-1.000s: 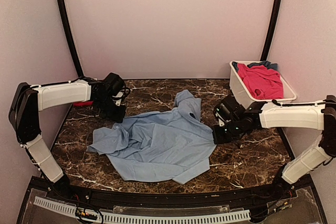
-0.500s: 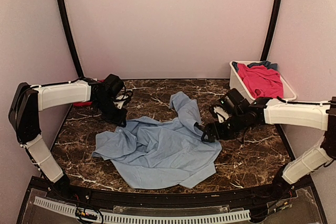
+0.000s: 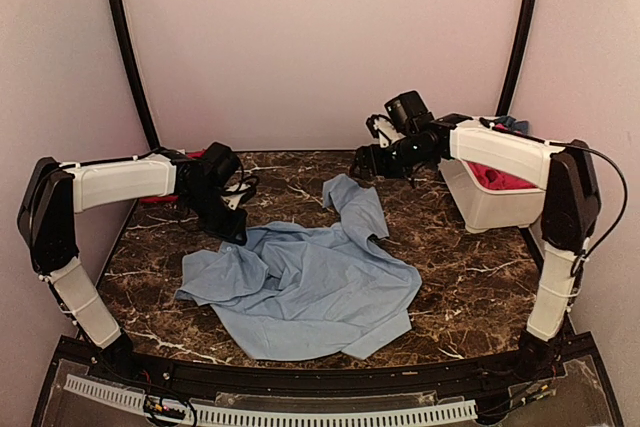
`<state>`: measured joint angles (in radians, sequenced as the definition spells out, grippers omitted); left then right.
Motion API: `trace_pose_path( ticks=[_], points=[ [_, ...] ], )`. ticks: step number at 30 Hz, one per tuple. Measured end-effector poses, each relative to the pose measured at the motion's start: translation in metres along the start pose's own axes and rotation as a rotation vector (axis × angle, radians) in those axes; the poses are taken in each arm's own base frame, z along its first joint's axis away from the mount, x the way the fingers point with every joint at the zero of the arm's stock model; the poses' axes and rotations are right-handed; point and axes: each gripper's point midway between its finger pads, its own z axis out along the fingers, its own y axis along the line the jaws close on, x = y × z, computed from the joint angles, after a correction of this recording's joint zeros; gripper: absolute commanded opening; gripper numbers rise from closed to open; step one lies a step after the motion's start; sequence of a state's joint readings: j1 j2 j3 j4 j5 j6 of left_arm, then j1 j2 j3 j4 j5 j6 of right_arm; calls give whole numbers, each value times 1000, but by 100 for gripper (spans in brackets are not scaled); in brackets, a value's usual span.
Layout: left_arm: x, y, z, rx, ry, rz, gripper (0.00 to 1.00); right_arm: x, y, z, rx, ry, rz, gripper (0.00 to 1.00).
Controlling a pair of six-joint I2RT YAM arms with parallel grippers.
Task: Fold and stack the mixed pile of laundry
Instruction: Adjust the crumpled shirt at the center of the board.
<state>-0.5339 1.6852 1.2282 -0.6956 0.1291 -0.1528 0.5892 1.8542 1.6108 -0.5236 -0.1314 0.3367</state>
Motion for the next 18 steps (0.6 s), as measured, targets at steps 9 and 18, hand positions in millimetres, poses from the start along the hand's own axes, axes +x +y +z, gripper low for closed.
trace_pose_path(
  ticks=[9, 18],
  points=[
    [-3, -3, 2, 14, -9, 6, 18, -12, -16, 86, 34, 85, -39, 84],
    [-5, -3, 3, 16, -13, 6, 25, -25, -20, 128, 38, 89, -33, 83]
  ],
)
